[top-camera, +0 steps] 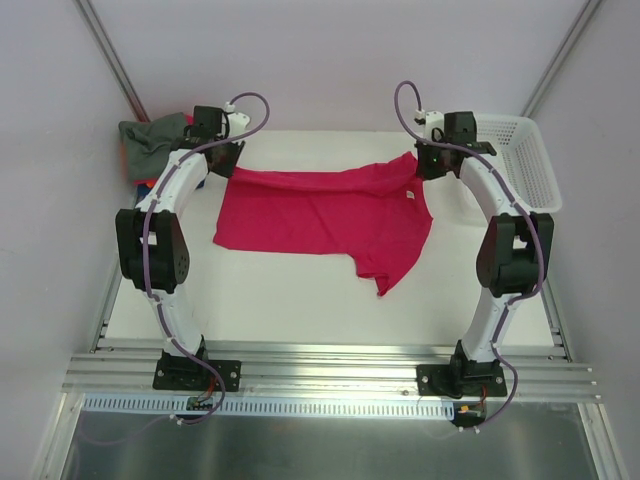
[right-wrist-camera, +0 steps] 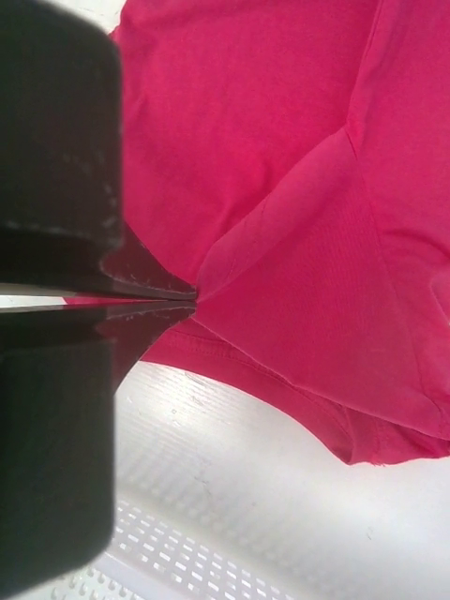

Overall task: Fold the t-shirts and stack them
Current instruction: Flatten out the tshirt

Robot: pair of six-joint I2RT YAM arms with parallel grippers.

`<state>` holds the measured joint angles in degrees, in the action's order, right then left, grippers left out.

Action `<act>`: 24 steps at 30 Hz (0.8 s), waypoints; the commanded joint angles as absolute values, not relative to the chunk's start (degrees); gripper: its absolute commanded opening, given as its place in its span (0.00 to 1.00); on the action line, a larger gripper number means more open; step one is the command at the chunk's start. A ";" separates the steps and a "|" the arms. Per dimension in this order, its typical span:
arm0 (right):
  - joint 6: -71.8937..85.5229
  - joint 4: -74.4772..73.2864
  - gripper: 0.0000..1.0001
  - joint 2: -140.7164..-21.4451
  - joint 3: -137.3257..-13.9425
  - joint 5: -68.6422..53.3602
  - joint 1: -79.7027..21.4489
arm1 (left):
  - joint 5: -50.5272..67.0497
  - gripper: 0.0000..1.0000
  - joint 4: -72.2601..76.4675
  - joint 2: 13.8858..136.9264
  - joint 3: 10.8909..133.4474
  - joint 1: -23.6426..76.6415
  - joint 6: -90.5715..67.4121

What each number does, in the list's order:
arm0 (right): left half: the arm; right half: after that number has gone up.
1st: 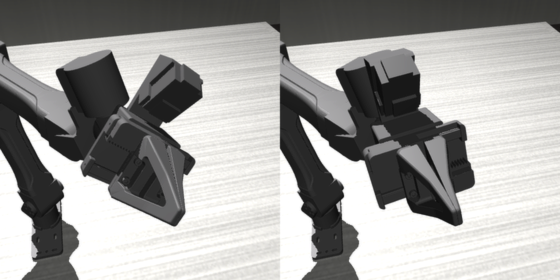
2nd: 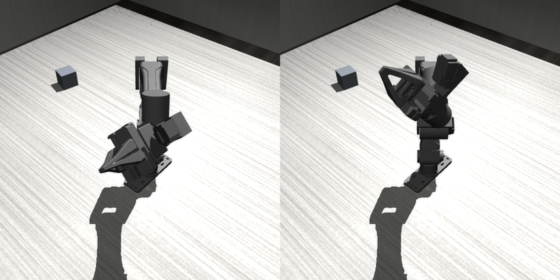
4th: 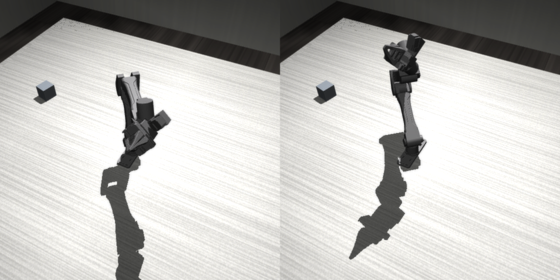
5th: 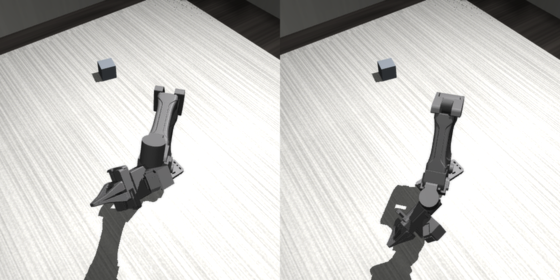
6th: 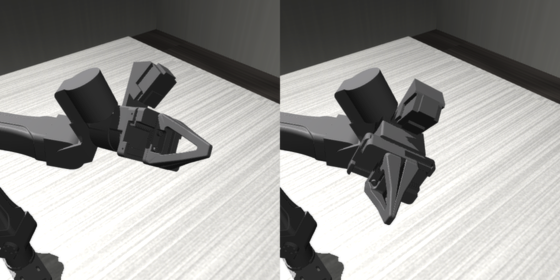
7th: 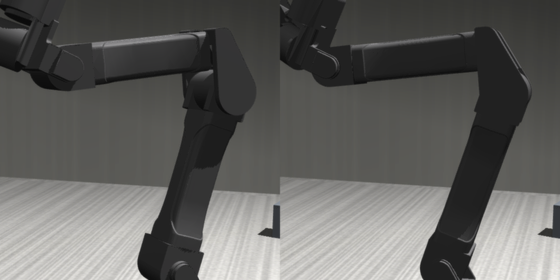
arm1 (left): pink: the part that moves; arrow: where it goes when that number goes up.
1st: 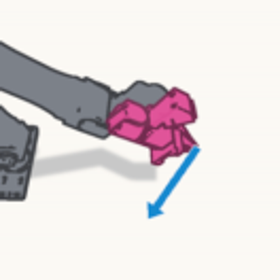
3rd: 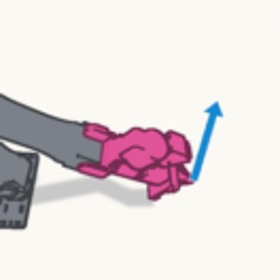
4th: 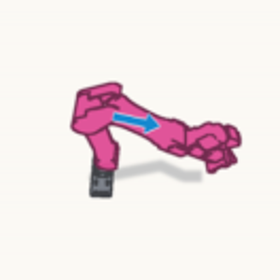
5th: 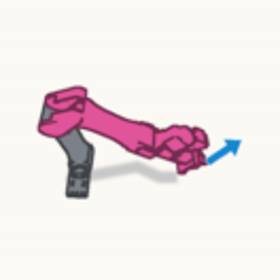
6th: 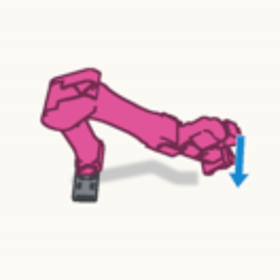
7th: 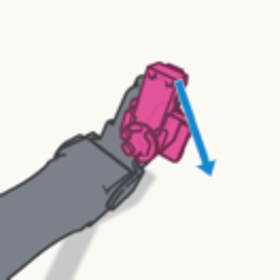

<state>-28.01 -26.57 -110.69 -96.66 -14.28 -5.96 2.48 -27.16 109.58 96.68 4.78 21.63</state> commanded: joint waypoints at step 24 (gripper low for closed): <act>-20.67 -28.39 0.60 -114.17 -106.79 -20.20 -9.49 | 16.08 0.82 -43.07 121.30 114.28 2.46 8.45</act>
